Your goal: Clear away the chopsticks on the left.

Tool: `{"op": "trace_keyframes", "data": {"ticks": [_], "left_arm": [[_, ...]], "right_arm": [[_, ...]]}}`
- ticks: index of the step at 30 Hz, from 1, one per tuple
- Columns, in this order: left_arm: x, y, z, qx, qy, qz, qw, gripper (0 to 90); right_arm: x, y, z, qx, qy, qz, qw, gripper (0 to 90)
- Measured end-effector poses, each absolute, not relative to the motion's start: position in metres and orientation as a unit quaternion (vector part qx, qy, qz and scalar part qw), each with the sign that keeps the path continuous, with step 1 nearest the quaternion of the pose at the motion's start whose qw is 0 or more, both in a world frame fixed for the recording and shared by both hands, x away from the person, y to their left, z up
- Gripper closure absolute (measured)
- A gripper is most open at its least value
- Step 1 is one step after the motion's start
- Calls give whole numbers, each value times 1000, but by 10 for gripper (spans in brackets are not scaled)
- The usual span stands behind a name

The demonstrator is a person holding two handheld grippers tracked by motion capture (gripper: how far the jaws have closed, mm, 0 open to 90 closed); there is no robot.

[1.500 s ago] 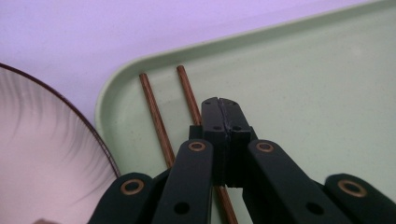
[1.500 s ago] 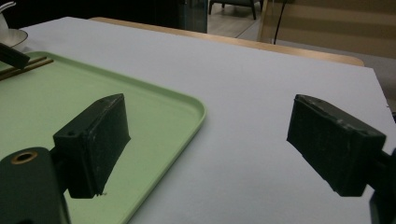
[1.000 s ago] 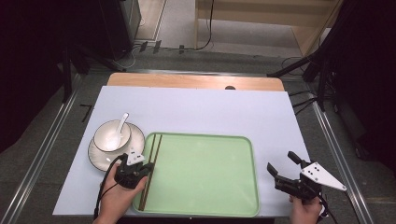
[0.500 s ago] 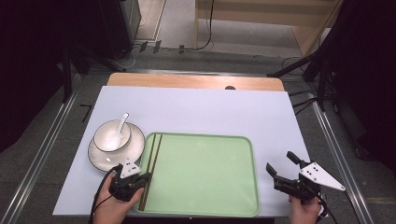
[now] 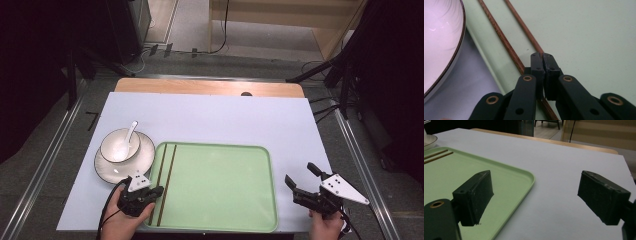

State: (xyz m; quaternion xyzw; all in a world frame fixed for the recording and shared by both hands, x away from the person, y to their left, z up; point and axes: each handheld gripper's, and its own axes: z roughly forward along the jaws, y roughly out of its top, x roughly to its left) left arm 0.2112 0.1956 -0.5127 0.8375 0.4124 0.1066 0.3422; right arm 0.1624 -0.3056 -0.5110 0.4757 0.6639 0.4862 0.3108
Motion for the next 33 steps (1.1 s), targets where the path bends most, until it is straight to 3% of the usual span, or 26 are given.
{"op": "trace_keyframes", "data": {"ticks": [5,10,20,25,33], "left_arm": [[212,207,-507,821,411,101,383,785],[213,226,-500,780,419,121,449,604],[214,255,-488,736,424,171,498,136],[211,271,-482,736,402,181,514,14],[214,305,-481,716,404,190,537,0]], "right_arm": [[163,-306,-511,477,663,486,311,128],[163,-306,-511,476,664,486,310,128],[163,-306,-512,478,663,487,309,128],[163,-306,-512,478,663,486,308,128],[163,-306,-512,478,664,486,307,128]]}}
